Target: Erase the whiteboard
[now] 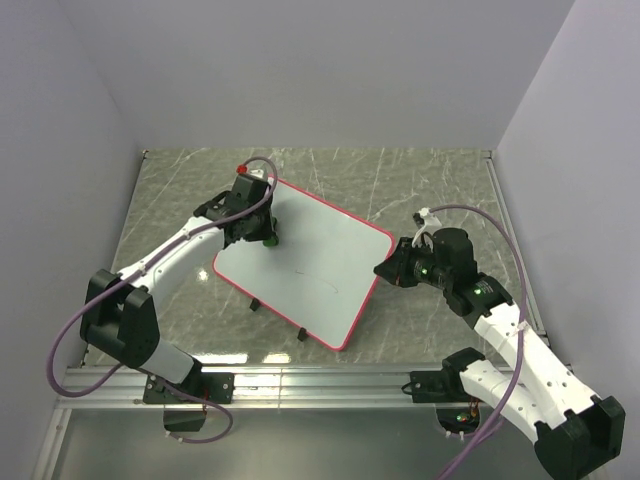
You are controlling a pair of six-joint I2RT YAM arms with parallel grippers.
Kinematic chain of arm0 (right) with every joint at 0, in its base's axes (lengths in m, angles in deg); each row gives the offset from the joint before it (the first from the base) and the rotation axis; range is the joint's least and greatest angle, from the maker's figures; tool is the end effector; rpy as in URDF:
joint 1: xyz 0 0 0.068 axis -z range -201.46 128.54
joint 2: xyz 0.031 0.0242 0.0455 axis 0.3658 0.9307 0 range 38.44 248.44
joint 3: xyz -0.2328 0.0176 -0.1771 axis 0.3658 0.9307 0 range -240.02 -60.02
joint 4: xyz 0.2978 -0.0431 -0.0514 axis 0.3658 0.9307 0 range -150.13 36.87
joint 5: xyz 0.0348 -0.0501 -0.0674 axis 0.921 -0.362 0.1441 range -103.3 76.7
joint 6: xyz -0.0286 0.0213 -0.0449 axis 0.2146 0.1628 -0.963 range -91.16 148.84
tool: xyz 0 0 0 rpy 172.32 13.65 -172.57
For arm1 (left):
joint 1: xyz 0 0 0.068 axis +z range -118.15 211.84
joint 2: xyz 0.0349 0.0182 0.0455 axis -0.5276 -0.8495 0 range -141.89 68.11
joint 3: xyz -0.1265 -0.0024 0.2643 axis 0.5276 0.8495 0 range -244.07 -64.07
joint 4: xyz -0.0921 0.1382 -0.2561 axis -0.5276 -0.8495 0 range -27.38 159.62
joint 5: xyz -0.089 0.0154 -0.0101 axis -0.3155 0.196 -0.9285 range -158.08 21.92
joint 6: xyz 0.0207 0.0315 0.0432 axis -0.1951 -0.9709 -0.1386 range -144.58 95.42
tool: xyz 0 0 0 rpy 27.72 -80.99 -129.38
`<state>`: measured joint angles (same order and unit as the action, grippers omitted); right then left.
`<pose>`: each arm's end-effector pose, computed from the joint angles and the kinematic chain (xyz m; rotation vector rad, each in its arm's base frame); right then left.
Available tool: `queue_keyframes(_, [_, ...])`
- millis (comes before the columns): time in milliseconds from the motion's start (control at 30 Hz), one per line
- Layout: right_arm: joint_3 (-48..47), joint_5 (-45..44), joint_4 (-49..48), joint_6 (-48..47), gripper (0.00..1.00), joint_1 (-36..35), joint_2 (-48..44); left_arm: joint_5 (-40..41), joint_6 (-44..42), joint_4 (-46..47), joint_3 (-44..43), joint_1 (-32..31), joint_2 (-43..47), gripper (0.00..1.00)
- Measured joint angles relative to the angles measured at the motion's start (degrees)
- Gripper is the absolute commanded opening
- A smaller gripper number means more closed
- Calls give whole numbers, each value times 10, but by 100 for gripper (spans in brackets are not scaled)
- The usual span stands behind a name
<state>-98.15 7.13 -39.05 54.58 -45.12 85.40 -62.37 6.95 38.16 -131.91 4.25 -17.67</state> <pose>0.1955 0.1012 0.2803 -0.1869 2.1757 0.8804 0.3290 -0.1674 0.2780 -0.1298 2.4537 -0.3416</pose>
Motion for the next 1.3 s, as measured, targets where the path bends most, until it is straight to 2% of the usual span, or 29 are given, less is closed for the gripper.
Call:
queue_keyframes(167, [0,2,4,1,0,0,0,-2,2,13,8,-16,1,0])
queue_keyframes(433, [0,-14,22,1,0,1,5,2,26,13,-36,-177,-33,0])
queue_keyframes(600, [0,-27,38,1,0,2,12,-3,52,17,-49,-220,-50,0])
queue_keyframes(767, [0,-27,38,0,0,2,12,0,63,19,-44,-222,-44,0])
queue_keyframes(900, [0,-21,34,-1,0,2,12,1,73,44,7,-214,-10,0])
queue_keyframes(1167, [0,-12,19,-1,0,2,11,-6,81,31,142,-99,62,0])
queue_keyframes(1300, [0,-11,18,-2,0,2,11,-6,79,33,147,-98,62,0])
